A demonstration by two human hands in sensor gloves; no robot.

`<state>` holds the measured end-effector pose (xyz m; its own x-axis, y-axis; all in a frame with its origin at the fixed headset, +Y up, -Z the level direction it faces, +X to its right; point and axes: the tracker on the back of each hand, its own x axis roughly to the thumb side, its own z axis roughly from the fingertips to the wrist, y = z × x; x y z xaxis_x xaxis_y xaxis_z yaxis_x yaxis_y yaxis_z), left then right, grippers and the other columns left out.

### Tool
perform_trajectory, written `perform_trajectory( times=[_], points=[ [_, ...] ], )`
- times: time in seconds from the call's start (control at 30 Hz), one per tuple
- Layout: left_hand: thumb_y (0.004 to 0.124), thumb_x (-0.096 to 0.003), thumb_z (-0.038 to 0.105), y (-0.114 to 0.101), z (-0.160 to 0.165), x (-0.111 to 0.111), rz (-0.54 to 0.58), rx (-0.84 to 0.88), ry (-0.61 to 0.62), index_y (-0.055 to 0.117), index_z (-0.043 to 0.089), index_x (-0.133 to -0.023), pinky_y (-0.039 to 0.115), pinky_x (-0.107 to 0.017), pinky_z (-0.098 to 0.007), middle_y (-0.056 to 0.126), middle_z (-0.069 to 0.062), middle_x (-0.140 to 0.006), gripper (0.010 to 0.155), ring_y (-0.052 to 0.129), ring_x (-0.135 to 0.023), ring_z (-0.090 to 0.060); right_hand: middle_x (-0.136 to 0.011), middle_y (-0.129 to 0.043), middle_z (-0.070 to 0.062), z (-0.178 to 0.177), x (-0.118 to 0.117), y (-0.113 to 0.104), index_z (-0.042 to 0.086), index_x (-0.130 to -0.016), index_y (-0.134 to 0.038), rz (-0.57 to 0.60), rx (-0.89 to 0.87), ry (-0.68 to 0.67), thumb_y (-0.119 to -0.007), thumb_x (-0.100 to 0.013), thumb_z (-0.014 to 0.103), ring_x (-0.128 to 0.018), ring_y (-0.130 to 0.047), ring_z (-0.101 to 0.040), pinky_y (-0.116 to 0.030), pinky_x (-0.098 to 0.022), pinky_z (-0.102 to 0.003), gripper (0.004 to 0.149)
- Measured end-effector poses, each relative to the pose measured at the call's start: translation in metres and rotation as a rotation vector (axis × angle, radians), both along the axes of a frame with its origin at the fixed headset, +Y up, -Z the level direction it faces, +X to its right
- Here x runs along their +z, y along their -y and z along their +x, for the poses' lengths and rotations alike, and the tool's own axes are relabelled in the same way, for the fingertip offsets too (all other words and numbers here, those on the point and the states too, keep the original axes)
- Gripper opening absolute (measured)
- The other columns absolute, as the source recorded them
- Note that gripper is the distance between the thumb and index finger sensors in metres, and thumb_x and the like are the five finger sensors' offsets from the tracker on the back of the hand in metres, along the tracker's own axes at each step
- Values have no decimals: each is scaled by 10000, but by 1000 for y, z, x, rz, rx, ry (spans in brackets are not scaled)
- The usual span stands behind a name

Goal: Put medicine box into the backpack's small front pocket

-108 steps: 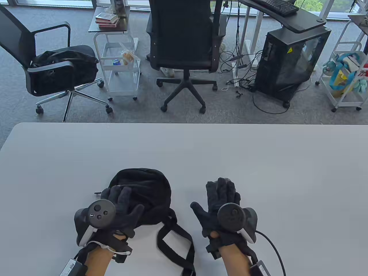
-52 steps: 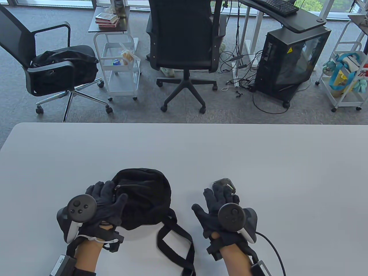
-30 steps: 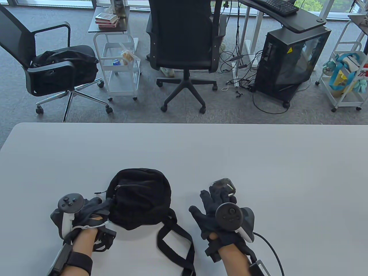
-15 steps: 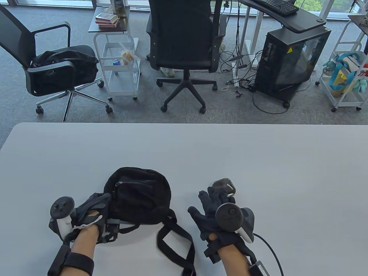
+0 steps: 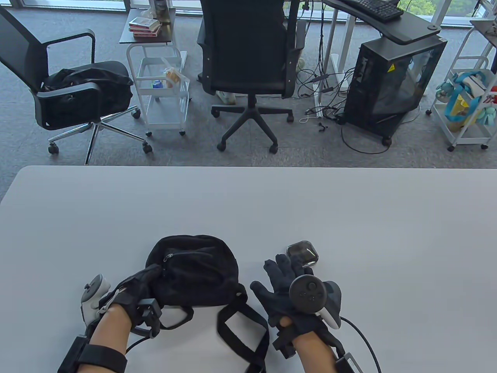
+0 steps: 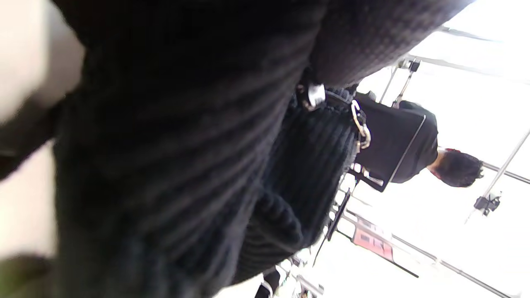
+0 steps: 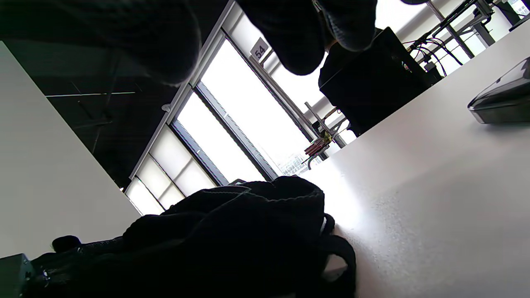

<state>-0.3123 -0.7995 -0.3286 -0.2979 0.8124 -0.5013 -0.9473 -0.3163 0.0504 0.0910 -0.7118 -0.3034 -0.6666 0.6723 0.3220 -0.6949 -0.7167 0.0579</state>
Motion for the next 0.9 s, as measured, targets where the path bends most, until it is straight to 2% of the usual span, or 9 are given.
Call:
perform_trajectory(
  times=[0.07, 0.13, 0.2, 0.3, 0.47, 0.63, 0.7, 0.8, 0.9],
  points=[
    [823, -562, 424, -2, 4, 0, 18, 31, 28, 675, 77, -1004, 508, -611, -723, 897, -112, -822, 580, 795, -815, -469, -1065, -472, -387, -2, 2, -2, -83, -1034, -618, 7, -11, -8, -698, -559, 557, -927, -328, -686, -226, -547, -776, 801],
    [812, -557, 392, -6, 10, -1, 67, 26, 28, 694, 103, -997, 515, -613, -722, 891, -109, -854, 540, 783, -851, -470, -1052, -520, -385, -4, 4, -6, -88, -1022, -633, 19, -28, -14, -697, -559, 560, -921, -392, -681, -261, -552, -775, 799],
    [805, -552, 368, -13, 15, -1, 119, 11, 39, 705, 120, -991, 534, -616, -716, 898, -98, -863, 515, 795, -863, -458, -1000, -639, -374, -7, 7, -10, -98, -985, -681, 31, -67, -8, -696, -558, 562, -875, -564, -651, -370, -562, -762, 786],
    [817, -541, 361, -30, 25, 0, 232, -59, 16, 725, 136, -975, 567, -613, -706, 921, -75, -851, 498, 824, -860, -436, -929, -743, -341, -13, 10, -15, -82, -938, -738, 25, -119, -30, -696, -557, 568, -801, -700, -603, -461, -553, -746, 755],
    [845, -526, 351, -63, 46, 7, 450, -243, 16, 746, 151, -957, 589, -615, -701, 938, -61, -850, 485, 842, -865, -421, -849, -834, -292, -26, 19, -26, -47, -886, -798, 29, -190, -88, -696, -557, 579, -721, -805, -544, -536, -539, -726, 715],
    [874, -509, 343, -87, 75, 19, 644, -399, 46, 769, 155, -938, 605, -611, -701, 952, -62, -854, 481, 860, -864, -417, -841, -851, -286, -42, 21, -23, -43, -882, -810, -56, -263, -137, -694, -555, 603, -711, -827, -531, -557, -538, -720, 734],
    [904, -472, 327, -95, 88, 24, 730, -454, 39, 811, 146, -905, 619, -591, -709, 985, -73, -819, 478, 885, -835, -429, -857, -835, -297, -45, 18, -19, -55, -896, -798, -108, -282, -135, -693, -552, 627, -718, -817, -542, -554, -538, -723, 771],
    [915, -468, 326, -105, 110, 32, 851, -518, 144, 820, 155, -900, 622, -596, -709, 986, -72, -832, 475, 886, -844, -426, -904, -779, -318, -46, 14, -11, -76, -930, -744, -199, -309, -120, -675, -545, 687, -754, -774, -564, -526, -545, -732, 857],
    [928, -452, 314, -106, 122, 34, 902, -569, 205, 836, 165, -886, 619, -601, -712, 988, -67, -853, 468, 885, -858, -419, -950, -715, -328, -44, 11, -4, -80, -953, -690, -228, -327, -108, -707, -537, 681, -782, -747, -574, -521, -547, -736, 867]
  ],
)
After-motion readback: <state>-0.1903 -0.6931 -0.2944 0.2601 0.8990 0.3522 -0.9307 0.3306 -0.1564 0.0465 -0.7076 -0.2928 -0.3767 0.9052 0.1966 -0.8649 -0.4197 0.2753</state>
